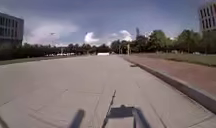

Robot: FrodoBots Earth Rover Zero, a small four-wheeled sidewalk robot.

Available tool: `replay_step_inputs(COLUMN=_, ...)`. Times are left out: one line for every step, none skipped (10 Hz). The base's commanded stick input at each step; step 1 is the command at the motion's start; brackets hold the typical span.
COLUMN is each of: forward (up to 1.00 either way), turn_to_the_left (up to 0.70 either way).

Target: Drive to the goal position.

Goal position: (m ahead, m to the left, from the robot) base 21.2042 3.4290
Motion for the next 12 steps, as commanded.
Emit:
replay_step_inputs(forward=1.0, turn_to_the_left=-0.41)
replay_step_inputs(forward=1.0, turn_to_the_left=-0.41)
replay_step_inputs(forward=1.0, turn_to_the_left=-0.15)
replay_step_inputs(forward=1.0, turn_to_the_left=-0.02)
replay_step_inputs(forward=1.0, turn_to_the_left=-0.02)
replay_step_inputs(forward=1.0, turn_to_the_left=-0.02)
replay_step_inputs(forward=1.0, turn_to_the_left=-0.02)
replay_step_inputs(forward=1.0, turn_to_the_left=-0.02)
replay_step_inputs(forward=1.0, turn_to_the_left=-0.02)
replay_step_inputs(forward=1.0, turn_to_the_left=-0.02)
replay_step_inputs(forward=1.0, turn_to_the_left=-0.02)
replay_step_inputs(forward=1.0, turn_to_the_left=-0.02)
